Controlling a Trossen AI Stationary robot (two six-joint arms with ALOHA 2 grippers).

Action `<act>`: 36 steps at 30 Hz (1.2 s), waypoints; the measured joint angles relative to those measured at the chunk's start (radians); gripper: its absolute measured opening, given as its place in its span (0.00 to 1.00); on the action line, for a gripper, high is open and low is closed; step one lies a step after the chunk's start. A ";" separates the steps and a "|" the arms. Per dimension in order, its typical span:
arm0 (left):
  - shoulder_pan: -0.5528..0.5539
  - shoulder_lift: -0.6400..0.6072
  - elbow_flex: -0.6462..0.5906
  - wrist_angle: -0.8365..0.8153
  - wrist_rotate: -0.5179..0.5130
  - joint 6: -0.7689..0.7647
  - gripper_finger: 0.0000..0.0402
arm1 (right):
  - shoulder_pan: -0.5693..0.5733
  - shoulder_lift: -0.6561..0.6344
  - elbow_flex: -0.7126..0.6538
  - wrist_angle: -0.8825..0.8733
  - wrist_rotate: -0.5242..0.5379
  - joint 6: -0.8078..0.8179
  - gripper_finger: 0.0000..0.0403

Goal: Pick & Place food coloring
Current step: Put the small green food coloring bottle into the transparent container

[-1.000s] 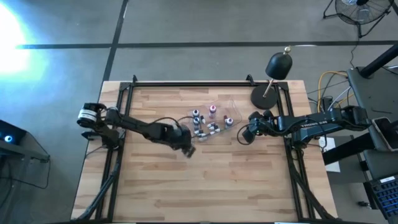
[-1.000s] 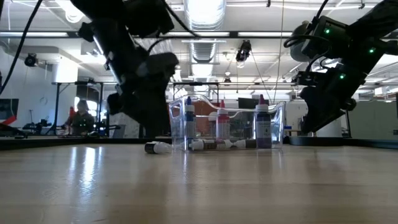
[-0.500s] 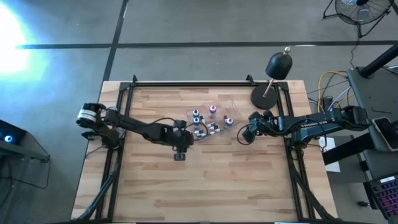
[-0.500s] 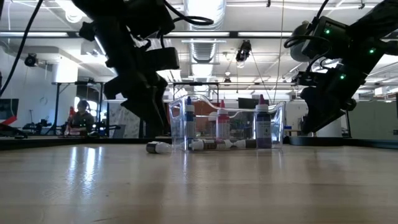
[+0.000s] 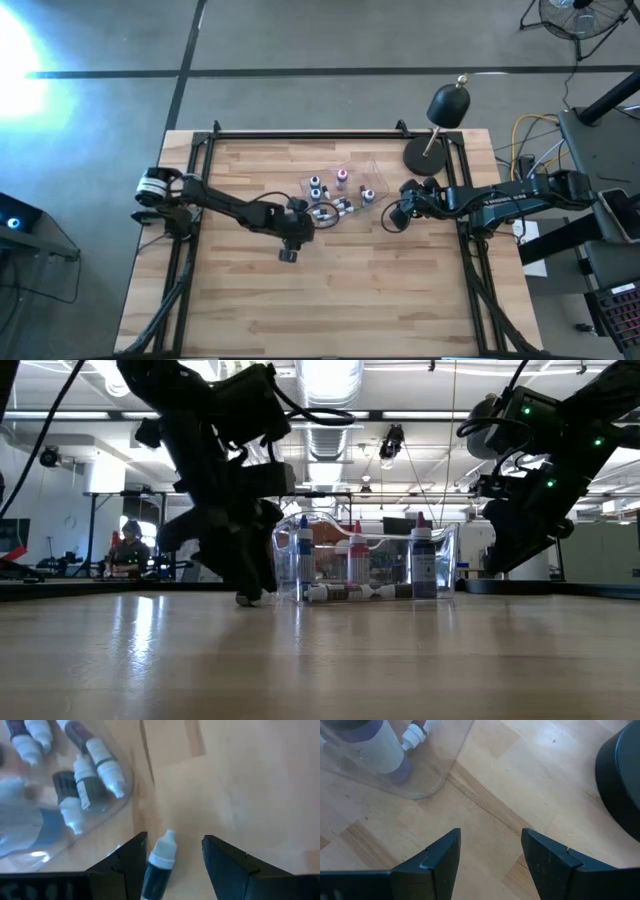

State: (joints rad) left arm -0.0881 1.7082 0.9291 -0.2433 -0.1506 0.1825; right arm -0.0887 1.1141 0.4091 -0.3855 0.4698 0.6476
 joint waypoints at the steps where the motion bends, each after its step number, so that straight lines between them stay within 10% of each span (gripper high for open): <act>1: 0.001 0.003 0.000 -0.001 -0.008 0.001 0.42 | 0.000 0.000 0.000 0.000 0.000 0.000 0.50; 15: 0.003 0.034 0.003 -0.036 -0.004 -0.052 0.41 | 0.000 0.000 0.000 -0.001 -0.002 -0.003 0.50; 36: -0.008 -0.003 0.102 -0.278 -0.105 -0.145 0.11 | 0.000 0.000 0.000 -0.003 -0.002 -0.004 0.50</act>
State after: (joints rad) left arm -0.0966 1.7055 1.0311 -0.5210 -0.2558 0.0370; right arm -0.0885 1.1141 0.4091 -0.3890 0.4674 0.6439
